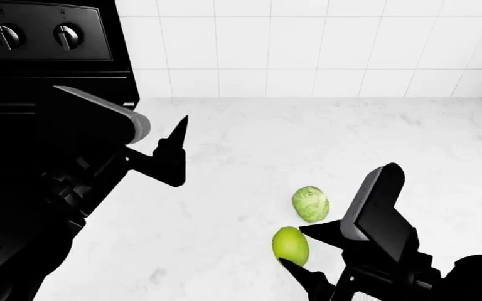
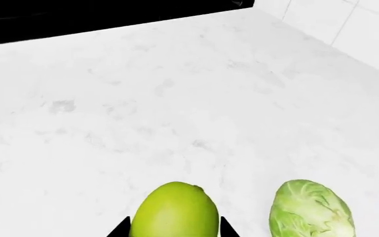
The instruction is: Pick the lime, brussel sprout from the counter and place them in the cabinet. Then close the cabinet.
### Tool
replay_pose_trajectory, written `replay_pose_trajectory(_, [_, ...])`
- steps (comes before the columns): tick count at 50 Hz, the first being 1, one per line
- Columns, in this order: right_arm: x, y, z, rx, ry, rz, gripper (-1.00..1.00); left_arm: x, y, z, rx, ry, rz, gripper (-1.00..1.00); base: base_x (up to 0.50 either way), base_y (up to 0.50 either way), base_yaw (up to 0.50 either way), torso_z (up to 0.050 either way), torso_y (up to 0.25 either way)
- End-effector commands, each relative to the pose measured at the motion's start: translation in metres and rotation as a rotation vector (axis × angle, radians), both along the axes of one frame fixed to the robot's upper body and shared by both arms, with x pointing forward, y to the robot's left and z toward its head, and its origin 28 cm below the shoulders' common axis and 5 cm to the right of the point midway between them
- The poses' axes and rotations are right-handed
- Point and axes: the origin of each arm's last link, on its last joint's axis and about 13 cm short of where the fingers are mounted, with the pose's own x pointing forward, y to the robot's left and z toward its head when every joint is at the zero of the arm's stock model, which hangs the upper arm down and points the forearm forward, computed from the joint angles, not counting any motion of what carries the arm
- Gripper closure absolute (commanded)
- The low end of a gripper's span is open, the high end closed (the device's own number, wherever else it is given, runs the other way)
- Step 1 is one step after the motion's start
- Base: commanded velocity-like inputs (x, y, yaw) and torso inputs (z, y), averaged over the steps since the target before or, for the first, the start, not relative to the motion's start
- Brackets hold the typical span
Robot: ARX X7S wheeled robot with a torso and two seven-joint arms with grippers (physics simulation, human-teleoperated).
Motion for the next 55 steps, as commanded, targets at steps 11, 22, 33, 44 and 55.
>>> replay_pose_trajectory(11, [-0.004, 0.012, 0.072, 0.19, -0.421, -0.081, 1.0, -0.006, 0.002, 0.003, -0.048, -0.047, 0.046, -1.0, 0.0, 0.0, 0.0, 0.0, 0.0])
replay_pose_trajectory(22, [-0.006, 0.031, 0.113, 0.352, -0.638, -0.146, 1.0, -0.008, 0.002, 0.001, -0.073, -0.055, 0.047, -1.0, 0.0, 0.0, 0.0, 0.0, 0.0])
replay_pose_trajectory(33, [-0.009, 0.042, 0.13, 0.406, -0.723, -0.183, 1.0, -0.009, 0.002, 0.001, -0.088, -0.059, 0.044, -1.0, 0.0, 0.0, 0.0, 0.0, 0.0])
replay_pose_trajectory(44, [0.0, 0.055, 0.161, 0.365, -0.833, -0.151, 1.0, -0.007, 0.001, 0.001, -0.092, -0.061, 0.043, -1.0, 0.0, 0.0, 0.0, 0.0, 0.0])
replay_pose_trajectory(55, [0.015, 0.066, 0.181, 0.348, -0.873, -0.113, 1.0, -0.008, 0.001, 0.0, -0.094, -0.059, 0.048, -1.0, 0.0, 0.0, 0.0, 0.0, 0.0])
